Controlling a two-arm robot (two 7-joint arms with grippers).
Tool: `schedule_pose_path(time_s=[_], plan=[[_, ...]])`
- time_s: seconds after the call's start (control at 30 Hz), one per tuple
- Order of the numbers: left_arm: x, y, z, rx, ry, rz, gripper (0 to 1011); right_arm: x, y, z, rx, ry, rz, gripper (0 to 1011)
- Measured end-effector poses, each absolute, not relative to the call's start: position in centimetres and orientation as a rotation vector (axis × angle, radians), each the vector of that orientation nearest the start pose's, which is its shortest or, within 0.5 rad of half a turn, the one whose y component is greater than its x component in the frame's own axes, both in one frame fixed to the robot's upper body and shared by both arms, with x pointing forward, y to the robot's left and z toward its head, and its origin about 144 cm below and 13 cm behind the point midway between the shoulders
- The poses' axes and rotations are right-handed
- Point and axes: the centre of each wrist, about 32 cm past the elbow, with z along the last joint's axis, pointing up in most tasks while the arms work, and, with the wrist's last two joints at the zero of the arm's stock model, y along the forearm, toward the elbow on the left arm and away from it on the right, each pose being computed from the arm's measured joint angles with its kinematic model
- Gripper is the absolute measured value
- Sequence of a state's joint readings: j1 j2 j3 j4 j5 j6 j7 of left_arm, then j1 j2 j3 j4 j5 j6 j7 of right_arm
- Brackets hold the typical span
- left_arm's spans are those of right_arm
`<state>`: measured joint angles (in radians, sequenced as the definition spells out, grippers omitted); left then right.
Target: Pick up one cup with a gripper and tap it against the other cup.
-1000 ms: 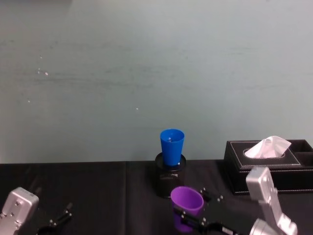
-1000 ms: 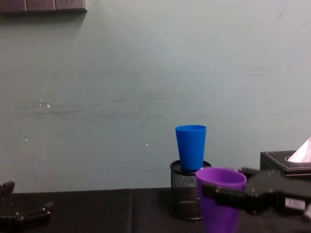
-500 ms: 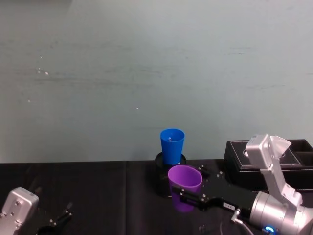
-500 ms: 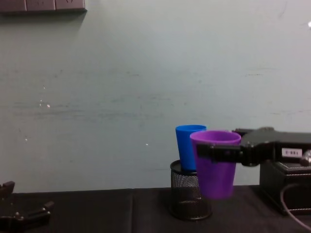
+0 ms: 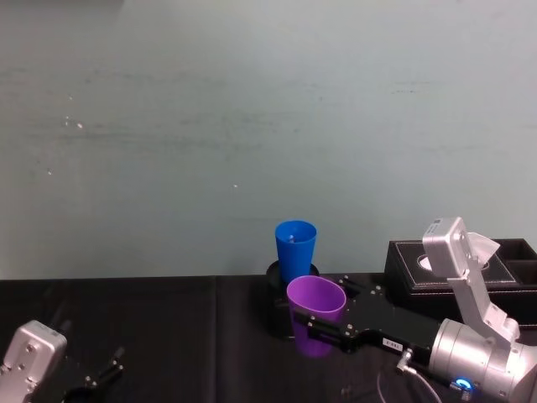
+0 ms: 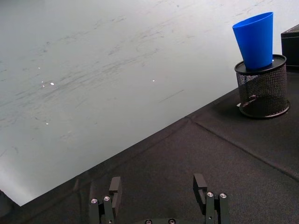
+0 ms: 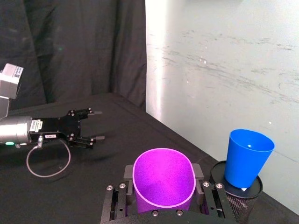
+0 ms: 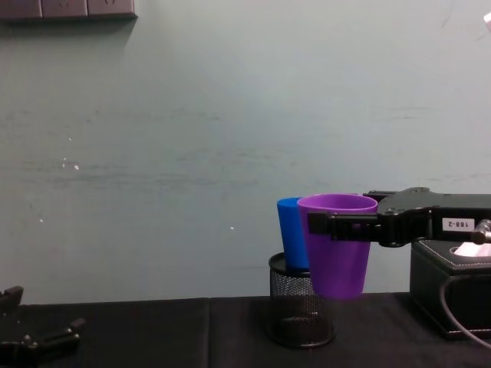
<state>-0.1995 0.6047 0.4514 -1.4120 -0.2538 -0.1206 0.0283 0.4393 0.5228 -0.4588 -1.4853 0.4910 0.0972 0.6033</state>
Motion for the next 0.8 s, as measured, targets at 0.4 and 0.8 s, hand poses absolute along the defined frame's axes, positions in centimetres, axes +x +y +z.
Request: schedule_pose_path(time_s=[0.4, 0.8], plan=[[48.86, 30.96, 113.98, 0.304, -0.285, 1.248, 1000, 54.72, -26.51, 124.39, -0.109, -0.106, -0.634, 724], [48.86, 30.97, 113.98, 0.304, -0.285, 1.248, 1000, 54.73, -26.52, 124.41, -0.109, -0.107, -0.635, 726]])
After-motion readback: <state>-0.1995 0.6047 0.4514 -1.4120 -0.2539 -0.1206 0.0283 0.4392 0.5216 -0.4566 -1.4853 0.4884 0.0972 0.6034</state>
